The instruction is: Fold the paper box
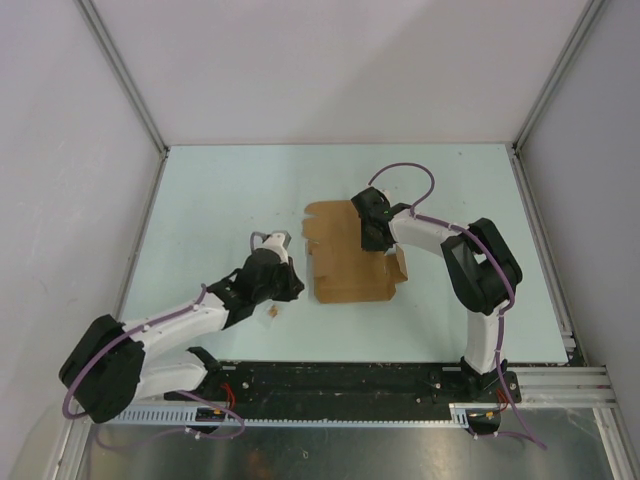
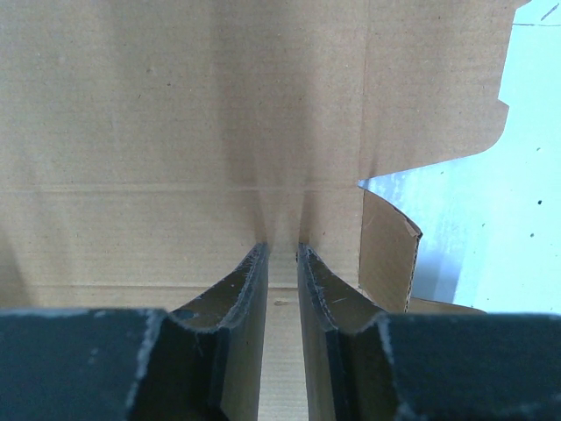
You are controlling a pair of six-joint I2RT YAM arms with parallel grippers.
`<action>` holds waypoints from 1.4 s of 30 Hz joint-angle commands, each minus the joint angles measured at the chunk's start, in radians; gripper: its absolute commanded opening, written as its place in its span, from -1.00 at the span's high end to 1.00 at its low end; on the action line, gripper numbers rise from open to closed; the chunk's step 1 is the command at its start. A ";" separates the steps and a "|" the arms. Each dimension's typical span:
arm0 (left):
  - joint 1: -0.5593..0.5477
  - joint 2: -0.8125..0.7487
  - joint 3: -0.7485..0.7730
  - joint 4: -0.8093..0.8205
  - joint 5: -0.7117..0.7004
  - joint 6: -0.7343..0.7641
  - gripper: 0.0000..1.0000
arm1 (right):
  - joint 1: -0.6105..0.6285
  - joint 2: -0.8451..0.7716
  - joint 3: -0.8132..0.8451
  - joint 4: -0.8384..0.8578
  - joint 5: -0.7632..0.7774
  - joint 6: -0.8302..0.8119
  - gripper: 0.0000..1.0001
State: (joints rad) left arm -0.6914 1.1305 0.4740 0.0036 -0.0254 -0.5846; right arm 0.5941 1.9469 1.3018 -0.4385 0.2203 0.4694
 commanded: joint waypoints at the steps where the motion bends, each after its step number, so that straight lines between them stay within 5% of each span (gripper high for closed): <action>1: -0.020 0.047 0.006 0.016 -0.011 -0.020 0.99 | 0.003 0.043 -0.015 0.017 -0.032 0.003 0.52; 42: -0.195 0.380 0.235 0.053 -0.091 -0.024 1.00 | 0.009 0.058 -0.015 0.006 -0.026 0.002 0.56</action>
State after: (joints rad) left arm -0.8669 1.4796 0.6670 0.0204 -0.1032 -0.6029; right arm 0.5938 1.9491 1.3018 -0.4377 0.2211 0.4690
